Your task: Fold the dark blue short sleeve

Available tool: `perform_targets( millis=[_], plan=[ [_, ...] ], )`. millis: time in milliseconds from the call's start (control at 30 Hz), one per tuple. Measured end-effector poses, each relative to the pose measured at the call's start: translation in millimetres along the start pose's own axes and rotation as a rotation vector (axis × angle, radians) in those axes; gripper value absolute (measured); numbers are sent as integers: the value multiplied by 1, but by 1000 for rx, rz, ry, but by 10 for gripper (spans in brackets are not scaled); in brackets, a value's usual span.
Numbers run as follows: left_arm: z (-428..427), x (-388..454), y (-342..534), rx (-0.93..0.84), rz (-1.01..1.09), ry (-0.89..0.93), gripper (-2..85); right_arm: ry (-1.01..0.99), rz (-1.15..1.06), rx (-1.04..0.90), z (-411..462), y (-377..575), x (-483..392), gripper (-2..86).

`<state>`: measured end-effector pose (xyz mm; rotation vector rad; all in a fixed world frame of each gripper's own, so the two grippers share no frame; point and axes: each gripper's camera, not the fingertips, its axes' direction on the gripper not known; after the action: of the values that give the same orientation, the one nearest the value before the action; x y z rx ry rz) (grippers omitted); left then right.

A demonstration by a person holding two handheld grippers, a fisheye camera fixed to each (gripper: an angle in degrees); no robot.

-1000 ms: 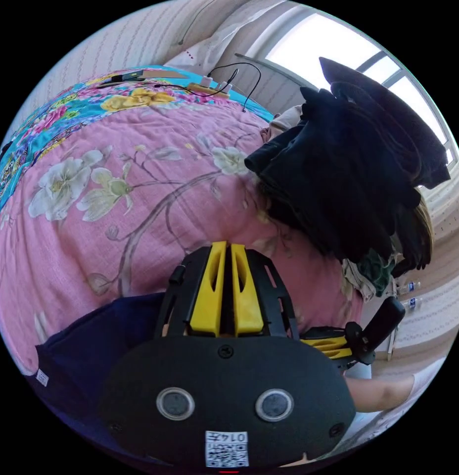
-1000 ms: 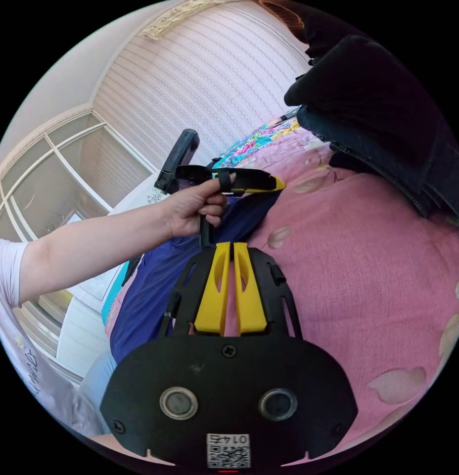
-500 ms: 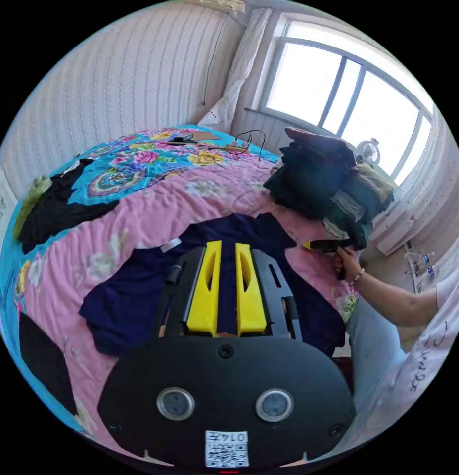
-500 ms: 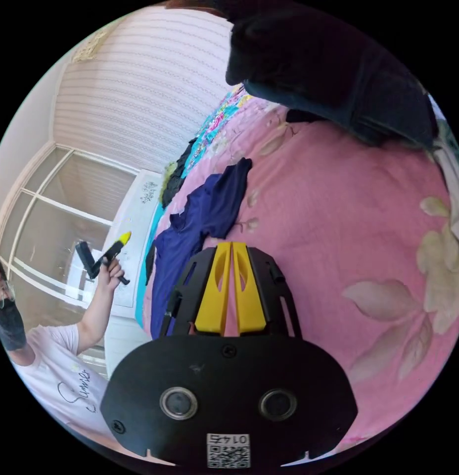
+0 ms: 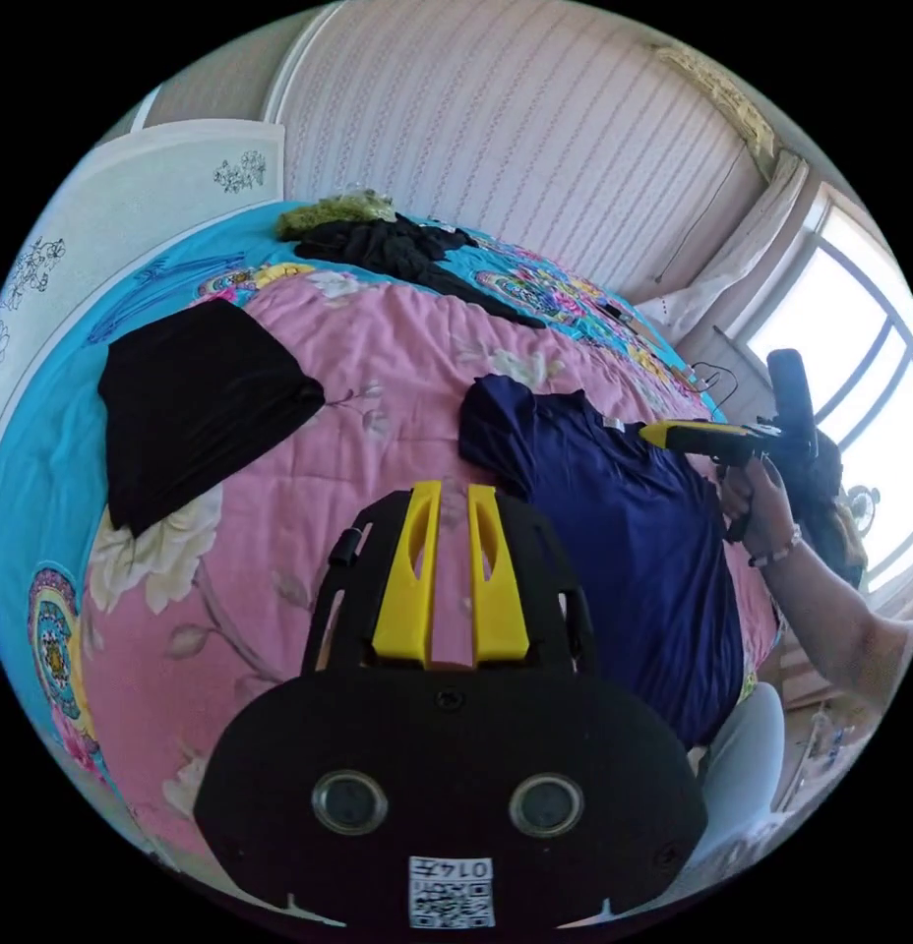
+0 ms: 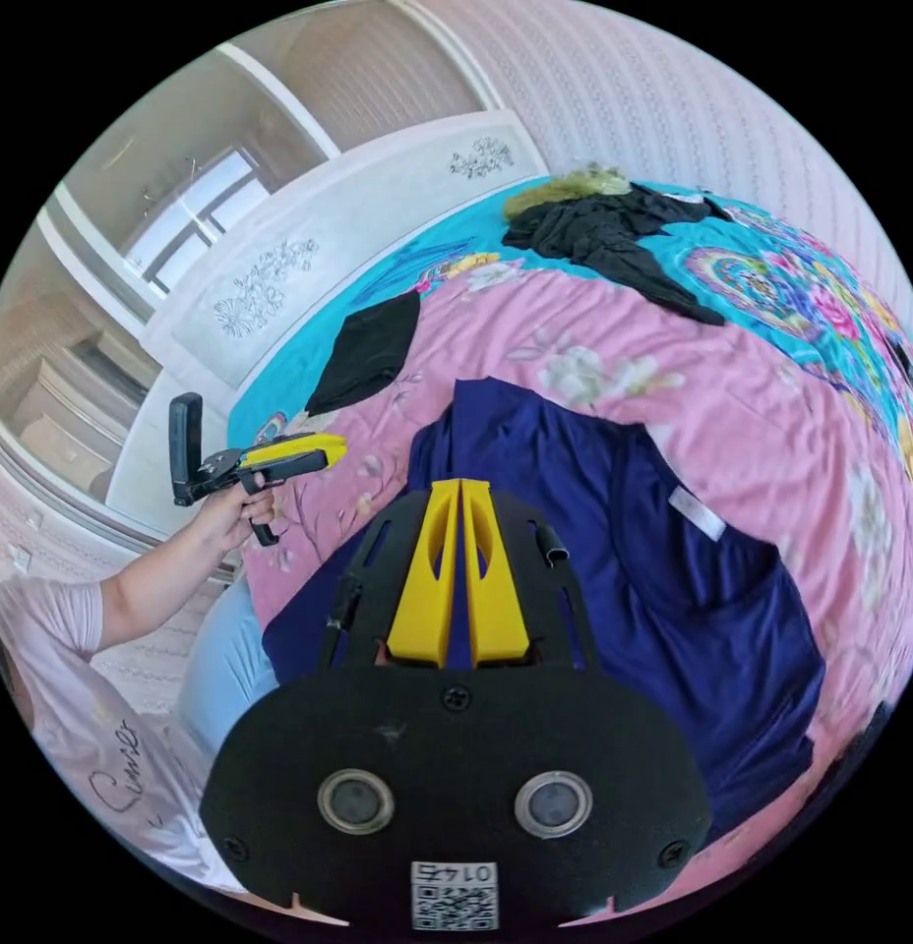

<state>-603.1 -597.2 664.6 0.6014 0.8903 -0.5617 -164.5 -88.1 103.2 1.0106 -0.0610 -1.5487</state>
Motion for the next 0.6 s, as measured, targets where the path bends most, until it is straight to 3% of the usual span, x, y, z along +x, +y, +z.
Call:
perform_targets(
  millis=[100,167,233,433,600],
  plan=[
    [30,-8,-24,-61,-90,118,88,-28,17,-36,53,-50,-11,-3],
    [60,-15,-30,-200,-126,140,54,-69,21,-51,77,-71,-10,-1],
    [49,-14,-25,-143,-115,152,4,-58,24,-75,87,-81,-7,1],
    [-5,53,20,12,262,224,-9,36,21,-103,104,-103,2,4],
    [18,102,60,-148,466,28,-10,43,37,-124,137,-117,-1,4]
  ],
)
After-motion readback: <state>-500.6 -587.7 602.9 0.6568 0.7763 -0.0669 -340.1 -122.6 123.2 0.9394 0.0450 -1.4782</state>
